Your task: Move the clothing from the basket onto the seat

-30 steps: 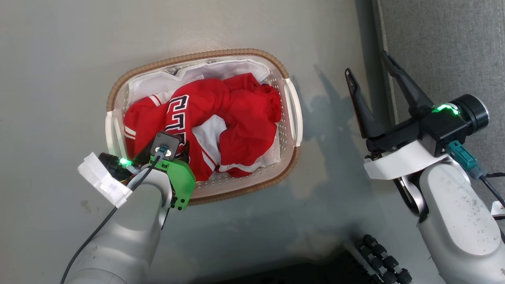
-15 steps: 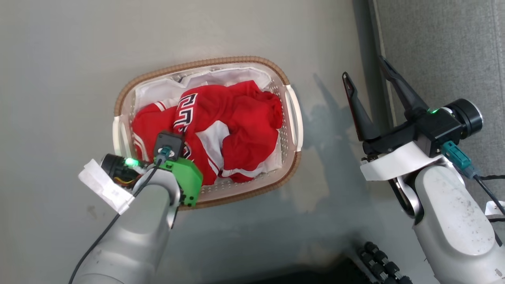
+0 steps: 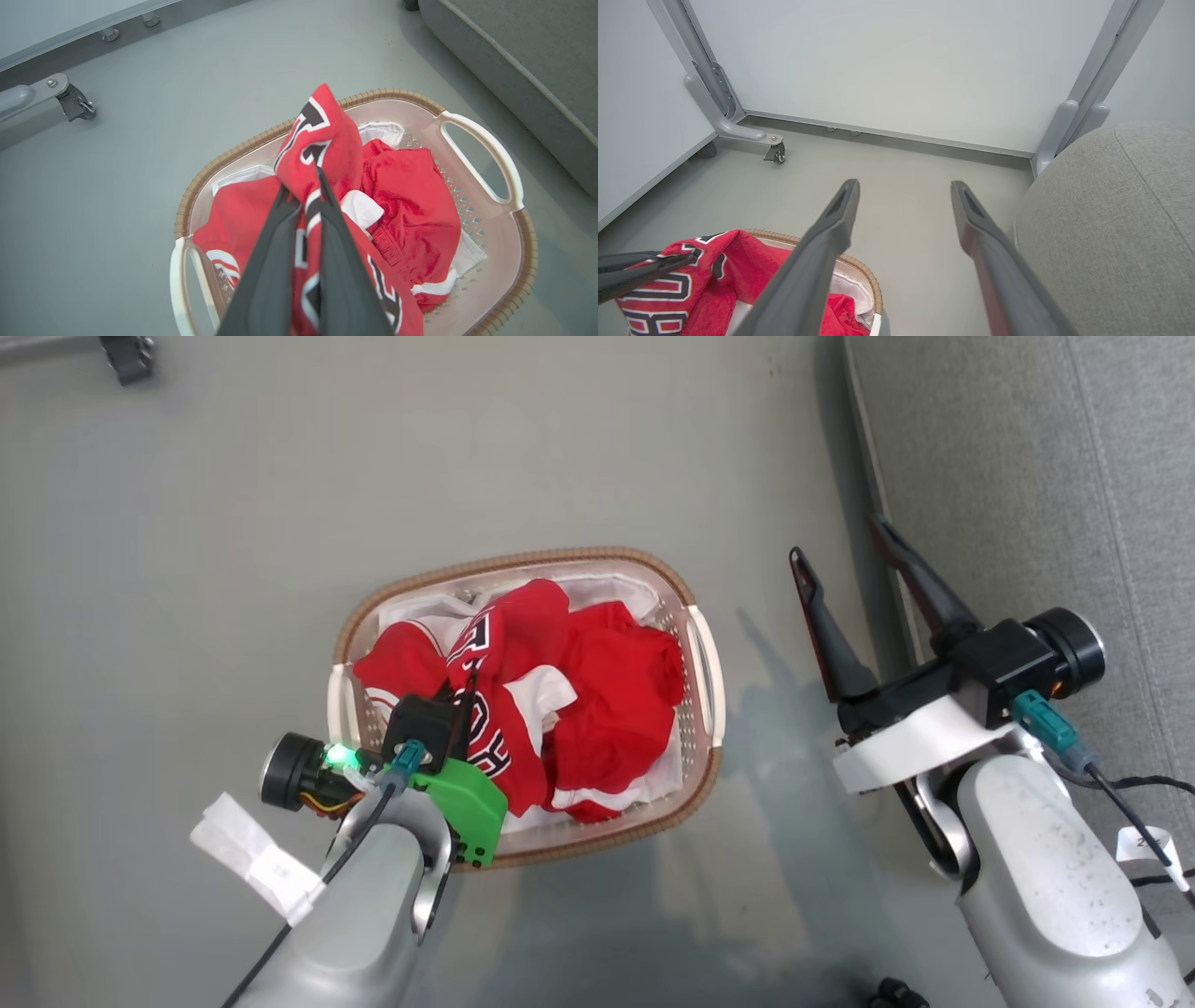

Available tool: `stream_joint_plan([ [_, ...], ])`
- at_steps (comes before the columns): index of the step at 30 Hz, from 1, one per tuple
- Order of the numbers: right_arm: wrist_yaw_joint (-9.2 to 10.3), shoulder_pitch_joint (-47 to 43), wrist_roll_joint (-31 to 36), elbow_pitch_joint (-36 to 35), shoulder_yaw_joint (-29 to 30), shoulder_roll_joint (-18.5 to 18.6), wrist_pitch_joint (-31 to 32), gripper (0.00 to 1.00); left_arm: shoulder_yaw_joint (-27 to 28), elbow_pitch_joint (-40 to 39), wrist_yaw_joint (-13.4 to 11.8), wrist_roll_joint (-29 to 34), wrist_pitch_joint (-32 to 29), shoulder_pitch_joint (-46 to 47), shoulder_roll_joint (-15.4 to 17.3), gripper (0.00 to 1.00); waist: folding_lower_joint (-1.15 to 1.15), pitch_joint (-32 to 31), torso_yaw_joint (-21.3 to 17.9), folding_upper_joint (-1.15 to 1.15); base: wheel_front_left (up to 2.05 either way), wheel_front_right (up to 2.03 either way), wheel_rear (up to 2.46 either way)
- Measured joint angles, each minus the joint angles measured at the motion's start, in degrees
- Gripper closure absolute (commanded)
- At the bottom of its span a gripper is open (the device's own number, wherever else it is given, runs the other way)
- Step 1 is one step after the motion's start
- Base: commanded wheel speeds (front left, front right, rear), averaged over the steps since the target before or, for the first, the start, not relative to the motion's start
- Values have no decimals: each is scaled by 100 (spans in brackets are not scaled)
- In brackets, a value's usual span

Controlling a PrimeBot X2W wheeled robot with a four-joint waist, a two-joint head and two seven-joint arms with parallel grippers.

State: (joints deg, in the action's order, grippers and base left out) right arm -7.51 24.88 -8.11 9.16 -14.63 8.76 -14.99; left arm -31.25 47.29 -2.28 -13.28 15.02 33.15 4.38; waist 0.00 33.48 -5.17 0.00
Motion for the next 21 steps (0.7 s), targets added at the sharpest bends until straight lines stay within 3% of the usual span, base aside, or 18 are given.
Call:
stream_joint_plan([
  [7,0,-214,-65,164,-30,-12,0,0,509,-820,-46,240,1,-583,-14,100,0,-548,141,0,0,0,0],
  [21,0,-771,-138,332,-3,-108,0,0,1090,-1964,175,630,1,-1326,-114,100,0,-1637,405,0,0,0,0],
])
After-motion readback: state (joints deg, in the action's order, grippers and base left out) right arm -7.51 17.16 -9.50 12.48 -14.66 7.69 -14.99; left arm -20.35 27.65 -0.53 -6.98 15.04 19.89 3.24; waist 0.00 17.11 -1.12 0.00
